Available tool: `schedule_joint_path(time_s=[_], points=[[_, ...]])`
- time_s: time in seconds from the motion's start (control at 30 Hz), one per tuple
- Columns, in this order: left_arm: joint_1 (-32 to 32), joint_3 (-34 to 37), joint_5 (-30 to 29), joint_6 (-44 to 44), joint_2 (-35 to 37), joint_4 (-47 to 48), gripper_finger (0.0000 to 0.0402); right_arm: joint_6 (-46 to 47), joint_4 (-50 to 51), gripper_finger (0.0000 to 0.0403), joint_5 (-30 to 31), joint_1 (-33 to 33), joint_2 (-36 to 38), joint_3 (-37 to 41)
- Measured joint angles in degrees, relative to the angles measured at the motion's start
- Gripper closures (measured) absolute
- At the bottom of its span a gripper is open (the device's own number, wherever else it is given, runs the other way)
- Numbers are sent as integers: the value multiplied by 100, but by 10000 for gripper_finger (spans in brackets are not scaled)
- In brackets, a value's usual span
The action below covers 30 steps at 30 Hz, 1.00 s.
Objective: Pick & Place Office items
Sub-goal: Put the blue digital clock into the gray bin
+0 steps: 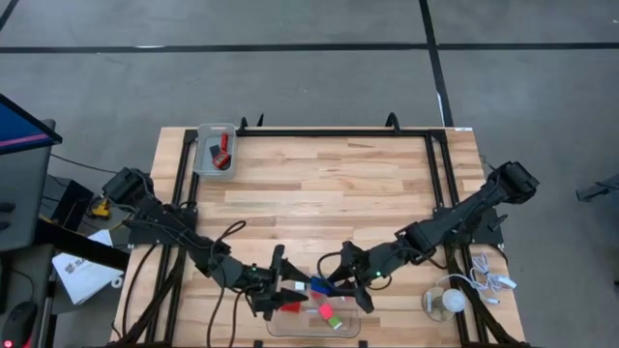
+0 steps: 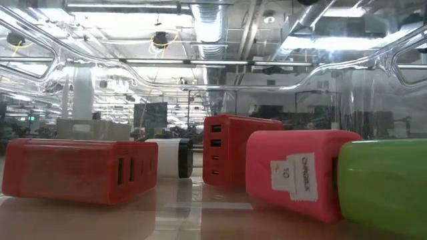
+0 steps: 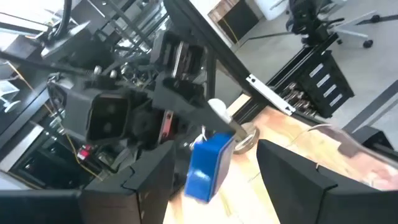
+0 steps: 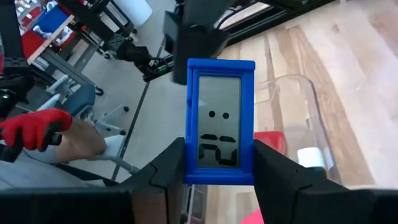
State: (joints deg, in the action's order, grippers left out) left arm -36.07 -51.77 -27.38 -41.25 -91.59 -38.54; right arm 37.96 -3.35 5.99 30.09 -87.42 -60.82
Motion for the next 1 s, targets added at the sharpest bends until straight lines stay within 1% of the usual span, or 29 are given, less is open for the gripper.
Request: schedule_joint_path(time_s=[0.17, 0.5, 0.63, 0.87, 1.0], points=[[0, 0, 25, 20, 0, -5, 176, -88, -138, 265, -164, -122, -4, 0], [91, 0, 143, 129, 2, 0, 179, -173, -236, 265, -257, -175, -4, 0], [176, 0, 341, 172, 2, 2, 180, -216, -279, 265, -259, -175, -4, 0], [395, 0, 692, 428, 2, 3, 198, -277, -280, 265, -260, -175, -4, 0], [424, 0, 812, 431, 2, -5, 218, -288, -267, 265, -261, -175, -4, 0]])
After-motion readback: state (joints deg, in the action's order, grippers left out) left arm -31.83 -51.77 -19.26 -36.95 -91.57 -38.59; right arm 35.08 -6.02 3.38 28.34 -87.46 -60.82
